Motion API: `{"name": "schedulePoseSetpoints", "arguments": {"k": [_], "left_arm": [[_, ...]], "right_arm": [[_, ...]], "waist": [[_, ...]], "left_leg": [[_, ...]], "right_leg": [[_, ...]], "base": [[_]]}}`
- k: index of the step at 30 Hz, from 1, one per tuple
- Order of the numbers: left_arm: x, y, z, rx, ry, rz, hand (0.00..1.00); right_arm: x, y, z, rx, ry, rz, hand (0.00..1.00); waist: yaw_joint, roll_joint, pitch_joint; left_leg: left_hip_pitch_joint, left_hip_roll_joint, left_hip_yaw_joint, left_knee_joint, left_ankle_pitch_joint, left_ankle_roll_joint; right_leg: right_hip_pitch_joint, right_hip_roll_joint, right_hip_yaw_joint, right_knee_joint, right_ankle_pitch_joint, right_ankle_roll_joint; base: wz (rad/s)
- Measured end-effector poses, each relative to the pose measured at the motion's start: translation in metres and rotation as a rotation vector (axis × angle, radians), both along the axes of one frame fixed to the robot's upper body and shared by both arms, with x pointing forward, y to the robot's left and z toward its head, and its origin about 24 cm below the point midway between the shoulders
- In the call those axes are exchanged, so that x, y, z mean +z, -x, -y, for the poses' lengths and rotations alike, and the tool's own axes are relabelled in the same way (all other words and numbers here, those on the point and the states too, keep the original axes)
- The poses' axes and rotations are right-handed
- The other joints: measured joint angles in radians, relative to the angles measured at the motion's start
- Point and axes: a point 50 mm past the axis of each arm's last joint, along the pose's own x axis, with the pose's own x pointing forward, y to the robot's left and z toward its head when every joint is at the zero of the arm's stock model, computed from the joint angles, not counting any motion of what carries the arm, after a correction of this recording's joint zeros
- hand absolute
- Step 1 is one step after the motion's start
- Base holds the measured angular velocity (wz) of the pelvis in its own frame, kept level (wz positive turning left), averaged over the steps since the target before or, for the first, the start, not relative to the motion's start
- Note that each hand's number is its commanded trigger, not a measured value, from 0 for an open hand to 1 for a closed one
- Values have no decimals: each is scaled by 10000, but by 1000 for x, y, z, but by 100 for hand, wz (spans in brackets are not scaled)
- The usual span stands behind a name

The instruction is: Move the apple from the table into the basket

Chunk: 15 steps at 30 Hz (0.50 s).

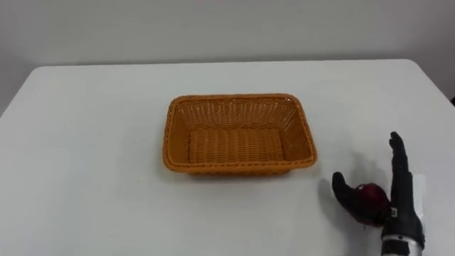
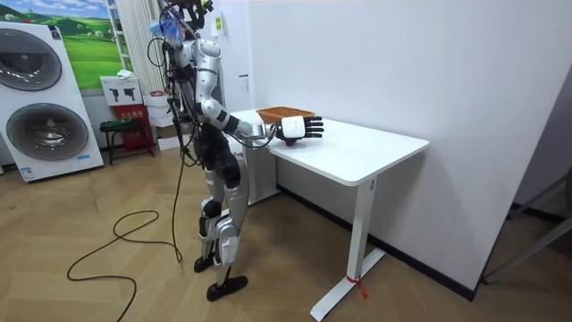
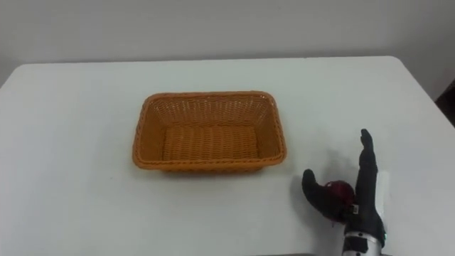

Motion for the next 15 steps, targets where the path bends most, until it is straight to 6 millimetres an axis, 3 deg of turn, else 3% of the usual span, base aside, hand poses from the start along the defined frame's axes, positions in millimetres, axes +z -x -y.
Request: {"name": "schedulePoseSetpoints", "arguments": {"k": [1, 2, 3, 4, 6, 11, 15], "left_arm": [[0, 1, 0, 85, -9, 23, 0], [0, 1, 1, 81, 12, 21, 0], [0, 1, 1, 107, 28, 48, 0], [0, 1, 1, 115, 29, 51, 0], [0, 3, 1, 152, -24, 65, 0], [-1, 7, 2, 289, -109, -79, 0], [-1, 10, 1, 342, -100, -203, 0]], "right_arm": [[0, 3, 0, -114, 33, 41, 0], [-1, 7, 0, -240, 65, 83, 19], [-1, 10, 1, -375, 98, 119, 53], [-1, 11, 1, -427, 112, 126, 53], [-3, 16, 3, -608, 155, 136, 100], [-15, 35, 8, -1222, 450, -500, 100], [-14, 35, 15, -1420, 761, -455, 100]], "waist": [[-29, 6, -3], [-39, 13, -7], [-41, 13, -7], [-42, 13, -7], [-55, 18, -7], [-52, 74, -28], [-40, 130, -62]], "left_leg": [[7, 1, 2, -11, 0, 0], [17, 2, 4, -21, 0, 0], [33, 5, 14, -38, 0, 0], [44, 6, 20, -51, 0, 0], [80, 11, 52, -62, 0, 0], [160, 21, 256, -137, 0, 0], [164, 35, 264, -158, 0, 0]], "right_leg": [[-1, 5, 16, -2, 0, 0], [-2, 8, 27, -2, 0, 0], [-2, 15, 48, -2, 0, 0], [-1, 18, 59, -1, 0, 0], [12, 22, 96, -1, 0, 0], [-13, 32, 300, 0, 5, -1], [-17, 49, 312, -10, 8, -1]], "base": [[0], [-4], [-3], [-5], [-5], [-11], [-1]]}}
